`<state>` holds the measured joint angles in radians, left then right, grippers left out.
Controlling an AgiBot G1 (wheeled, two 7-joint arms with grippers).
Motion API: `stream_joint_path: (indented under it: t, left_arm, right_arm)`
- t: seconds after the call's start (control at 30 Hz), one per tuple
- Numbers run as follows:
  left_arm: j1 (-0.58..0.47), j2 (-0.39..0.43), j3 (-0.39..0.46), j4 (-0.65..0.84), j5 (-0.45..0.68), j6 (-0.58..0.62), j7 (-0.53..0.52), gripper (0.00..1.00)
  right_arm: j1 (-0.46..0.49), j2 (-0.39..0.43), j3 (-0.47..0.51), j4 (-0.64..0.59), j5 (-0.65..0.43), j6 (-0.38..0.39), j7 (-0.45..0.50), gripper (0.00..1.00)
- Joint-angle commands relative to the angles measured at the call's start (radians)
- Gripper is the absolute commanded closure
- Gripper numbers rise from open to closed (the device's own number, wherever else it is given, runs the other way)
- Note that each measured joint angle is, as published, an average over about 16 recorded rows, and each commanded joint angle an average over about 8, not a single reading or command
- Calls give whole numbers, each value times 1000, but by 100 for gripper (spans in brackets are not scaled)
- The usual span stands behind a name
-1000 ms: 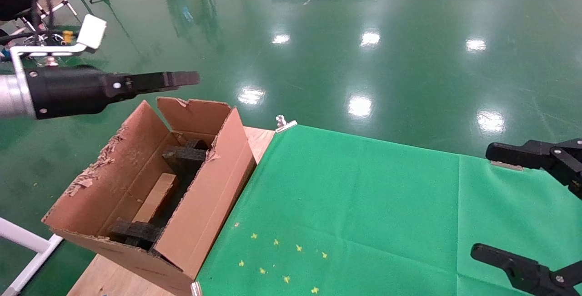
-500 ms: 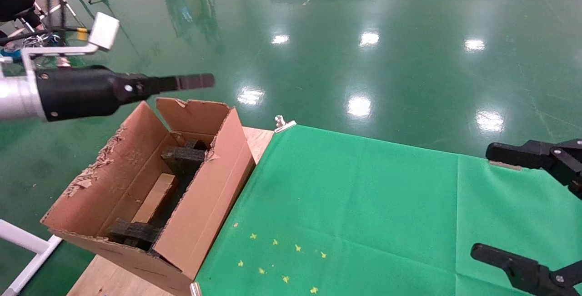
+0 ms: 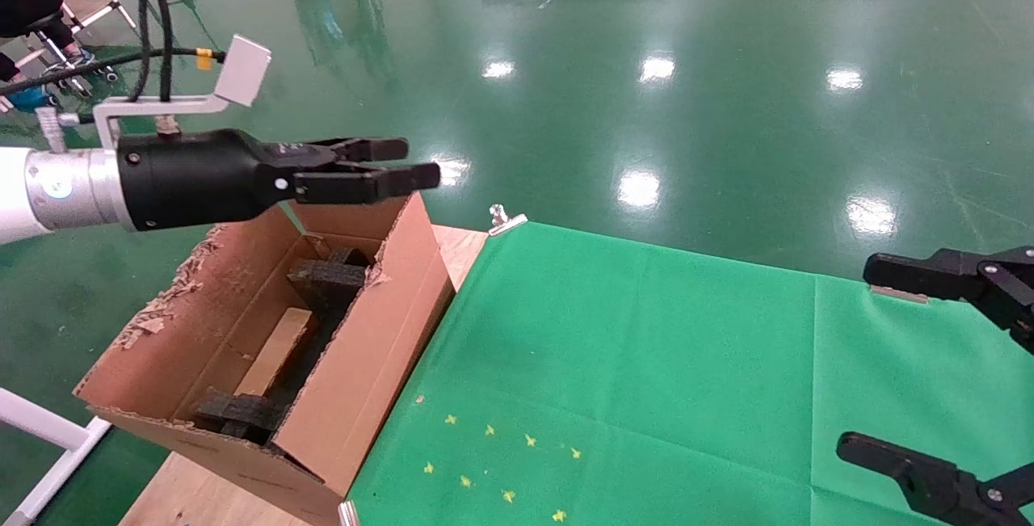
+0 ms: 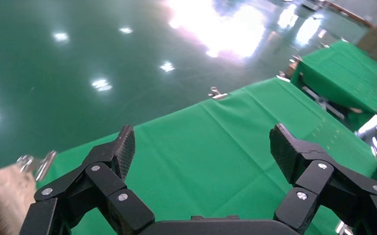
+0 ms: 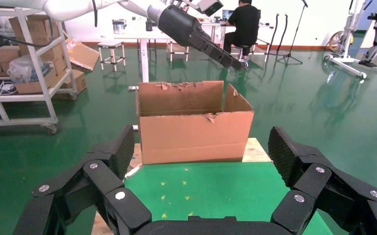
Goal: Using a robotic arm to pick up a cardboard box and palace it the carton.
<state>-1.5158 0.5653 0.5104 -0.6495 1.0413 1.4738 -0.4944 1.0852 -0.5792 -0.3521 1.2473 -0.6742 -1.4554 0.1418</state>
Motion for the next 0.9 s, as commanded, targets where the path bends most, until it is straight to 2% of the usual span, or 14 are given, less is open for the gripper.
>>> stream_joint_path:
  t: [0.03, 0.9]
  left_arm:
    - [22, 2, -11, -31, -15, 1, 15, 0]
    - [320, 33, -167, -460, -225, 16, 222, 0]
  right_arm:
    - [0, 0, 0, 0, 0, 0, 0, 0]
    - [0, 0, 0, 0, 0, 0, 0, 0]
